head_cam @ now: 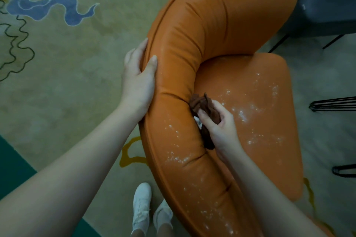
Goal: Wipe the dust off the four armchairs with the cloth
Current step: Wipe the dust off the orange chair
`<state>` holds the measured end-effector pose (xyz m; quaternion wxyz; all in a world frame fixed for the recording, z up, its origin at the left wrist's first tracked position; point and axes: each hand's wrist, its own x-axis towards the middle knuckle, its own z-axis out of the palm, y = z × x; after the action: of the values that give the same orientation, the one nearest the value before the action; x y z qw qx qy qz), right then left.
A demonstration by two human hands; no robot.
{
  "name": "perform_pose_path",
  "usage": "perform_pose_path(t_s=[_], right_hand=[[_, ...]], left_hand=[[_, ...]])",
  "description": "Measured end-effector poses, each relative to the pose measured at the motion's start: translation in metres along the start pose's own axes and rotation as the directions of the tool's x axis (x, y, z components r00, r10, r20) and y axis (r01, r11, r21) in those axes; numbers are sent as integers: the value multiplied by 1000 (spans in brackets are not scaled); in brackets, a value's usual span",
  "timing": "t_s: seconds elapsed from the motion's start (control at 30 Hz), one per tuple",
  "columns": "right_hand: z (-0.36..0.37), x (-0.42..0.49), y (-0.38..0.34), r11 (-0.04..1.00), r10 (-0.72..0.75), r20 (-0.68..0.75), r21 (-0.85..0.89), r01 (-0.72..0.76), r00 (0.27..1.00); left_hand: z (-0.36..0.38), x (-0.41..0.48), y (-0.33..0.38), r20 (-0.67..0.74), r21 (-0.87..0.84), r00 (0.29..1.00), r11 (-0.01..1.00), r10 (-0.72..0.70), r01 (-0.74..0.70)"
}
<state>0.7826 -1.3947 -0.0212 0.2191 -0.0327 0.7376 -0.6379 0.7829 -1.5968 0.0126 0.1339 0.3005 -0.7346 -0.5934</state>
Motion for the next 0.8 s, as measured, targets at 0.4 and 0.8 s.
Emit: perform_pose_path(t_s=[0.4, 0.8], right_hand=[[33, -8, -46, 789, -441, 194, -382, 482, 876], [45, 4, -60, 697, -470, 238, -491, 523, 850]], left_hand=[[-16, -1, -9, 119, -140, 991, 987, -56, 73], [-33, -37, -24, 127, -176, 991, 984, 47, -24]])
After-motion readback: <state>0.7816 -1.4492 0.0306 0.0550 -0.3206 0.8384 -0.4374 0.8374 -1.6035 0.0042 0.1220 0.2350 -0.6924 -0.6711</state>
